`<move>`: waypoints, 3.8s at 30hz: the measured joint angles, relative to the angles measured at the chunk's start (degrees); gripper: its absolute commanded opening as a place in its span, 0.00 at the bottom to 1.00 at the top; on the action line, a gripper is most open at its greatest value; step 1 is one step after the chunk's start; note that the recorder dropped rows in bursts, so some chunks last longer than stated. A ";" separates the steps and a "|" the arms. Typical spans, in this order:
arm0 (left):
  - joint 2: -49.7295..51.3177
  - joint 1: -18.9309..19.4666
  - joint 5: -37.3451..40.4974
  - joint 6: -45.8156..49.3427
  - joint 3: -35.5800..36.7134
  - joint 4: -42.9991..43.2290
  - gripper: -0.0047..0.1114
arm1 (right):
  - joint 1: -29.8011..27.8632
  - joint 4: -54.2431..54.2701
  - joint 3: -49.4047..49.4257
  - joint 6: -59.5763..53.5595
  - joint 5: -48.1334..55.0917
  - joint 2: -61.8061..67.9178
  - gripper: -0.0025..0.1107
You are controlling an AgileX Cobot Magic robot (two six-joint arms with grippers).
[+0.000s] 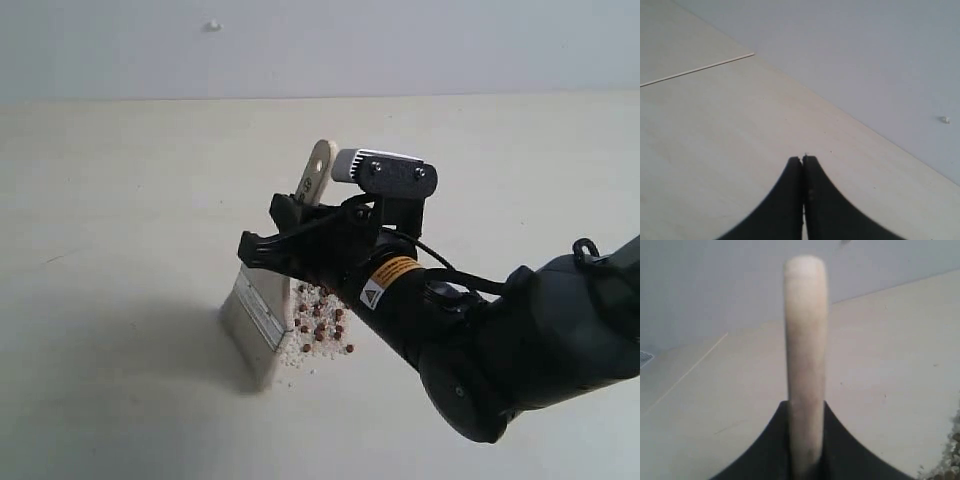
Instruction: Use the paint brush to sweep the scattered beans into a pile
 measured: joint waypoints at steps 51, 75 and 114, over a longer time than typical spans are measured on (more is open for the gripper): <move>0.00 0.00 0.00 0.00 0.00 0.00 0.04 | -8.19 -12.55 6.55 -27.77 16.27 -21.12 0.02; 0.00 0.00 0.00 0.00 0.00 0.00 0.04 | -31.89 -89.95 9.74 11.62 -4.67 -24.27 0.02; 0.00 0.00 0.00 0.00 0.00 0.00 0.04 | -38.46 -103.22 -20.31 20.42 -9.63 7.07 0.02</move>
